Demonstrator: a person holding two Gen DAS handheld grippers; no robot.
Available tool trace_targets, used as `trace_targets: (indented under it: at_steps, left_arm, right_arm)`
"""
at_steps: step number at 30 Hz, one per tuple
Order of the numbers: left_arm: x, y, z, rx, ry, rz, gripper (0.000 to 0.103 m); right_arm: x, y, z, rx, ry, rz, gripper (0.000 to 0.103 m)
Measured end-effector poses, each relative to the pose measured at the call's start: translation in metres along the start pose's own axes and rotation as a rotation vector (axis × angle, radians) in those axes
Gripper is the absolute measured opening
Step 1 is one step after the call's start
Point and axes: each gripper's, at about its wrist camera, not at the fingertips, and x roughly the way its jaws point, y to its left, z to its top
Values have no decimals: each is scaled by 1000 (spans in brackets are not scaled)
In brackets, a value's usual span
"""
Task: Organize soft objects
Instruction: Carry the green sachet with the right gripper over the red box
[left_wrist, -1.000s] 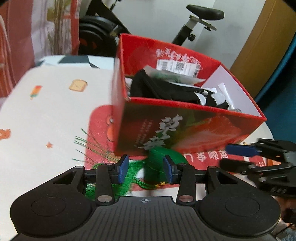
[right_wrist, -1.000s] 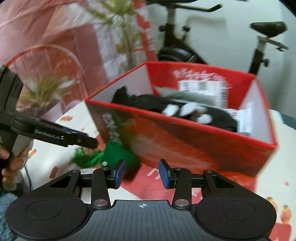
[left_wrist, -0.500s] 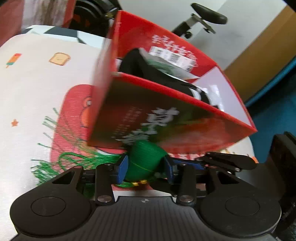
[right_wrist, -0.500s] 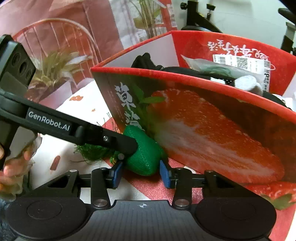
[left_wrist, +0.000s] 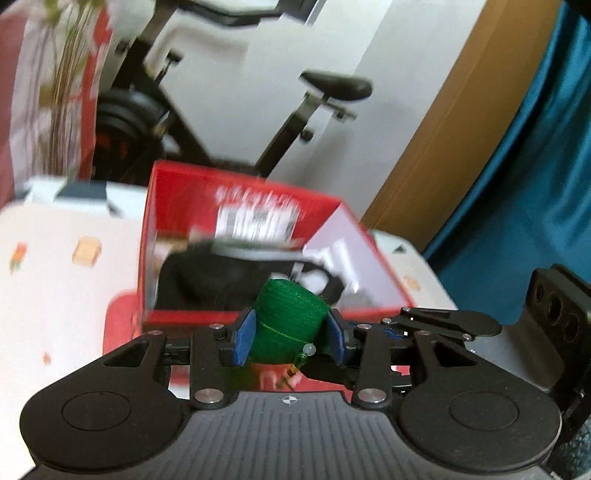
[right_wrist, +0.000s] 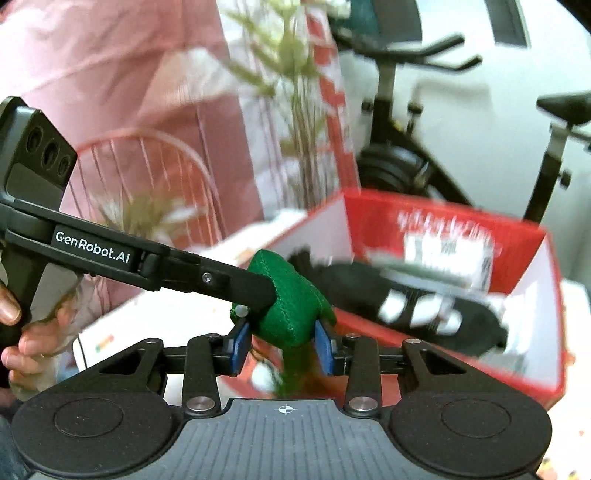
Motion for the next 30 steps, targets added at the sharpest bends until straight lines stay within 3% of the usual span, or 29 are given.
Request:
trace_targets:
  at_steps: [8,15,19,27,30]
  left_arm:
    - [-3,-22,43,80,-103,-16,43]
    - [14,-25,79,92,-159,-7,43]
    - [46,-18,87,95,-121,-8,43]
    - [122,-13,92,85,-1,-85,43]
    - [145,-19,96,82,32,-167,42]
  right_arm:
    - [-17,-17,49,-34,-116,-50,35]
    - [-2,-42,79,-35,-171,-76,35]
    - [19,-62,74,9,-144,-123,35]
    - [40,-107,46,144,-77,-267,34]
    - [44,-121,43,164,-51,-320,23]
